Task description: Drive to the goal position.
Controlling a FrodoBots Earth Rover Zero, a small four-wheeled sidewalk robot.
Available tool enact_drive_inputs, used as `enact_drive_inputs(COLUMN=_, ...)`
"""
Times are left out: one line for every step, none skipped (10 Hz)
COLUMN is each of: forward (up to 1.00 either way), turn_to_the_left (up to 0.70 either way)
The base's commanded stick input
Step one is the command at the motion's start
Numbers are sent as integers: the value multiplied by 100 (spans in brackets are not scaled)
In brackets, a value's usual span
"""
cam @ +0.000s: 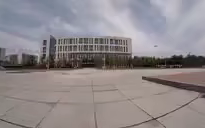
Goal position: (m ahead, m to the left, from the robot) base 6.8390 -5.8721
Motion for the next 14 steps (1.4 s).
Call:
enact_drive_inputs(forward=70, turn_to_the_left=0)
enact_drive_inputs(forward=70, turn_to_the_left=0)
enact_drive_inputs(forward=70, turn_to_the_left=0)
enact_drive_inputs(forward=70, turn_to_the_left=0)
enact_drive_inputs(forward=70, turn_to_the_left=0)
enact_drive_inputs(forward=70, turn_to_the_left=0)
enact_drive_inputs(forward=70, turn_to_the_left=0)
enact_drive_inputs(forward=70, turn_to_the_left=0)
enact_drive_inputs(forward=70, turn_to_the_left=0)
enact_drive_inputs(forward=70, turn_to_the_left=0)
enact_drive_inputs(forward=70, turn_to_the_left=0)
enact_drive_inputs(forward=70, turn_to_the_left=0)
enact_drive_inputs(forward=70, turn_to_the_left=0)
enact_drive_inputs(forward=70, turn_to_the_left=0)
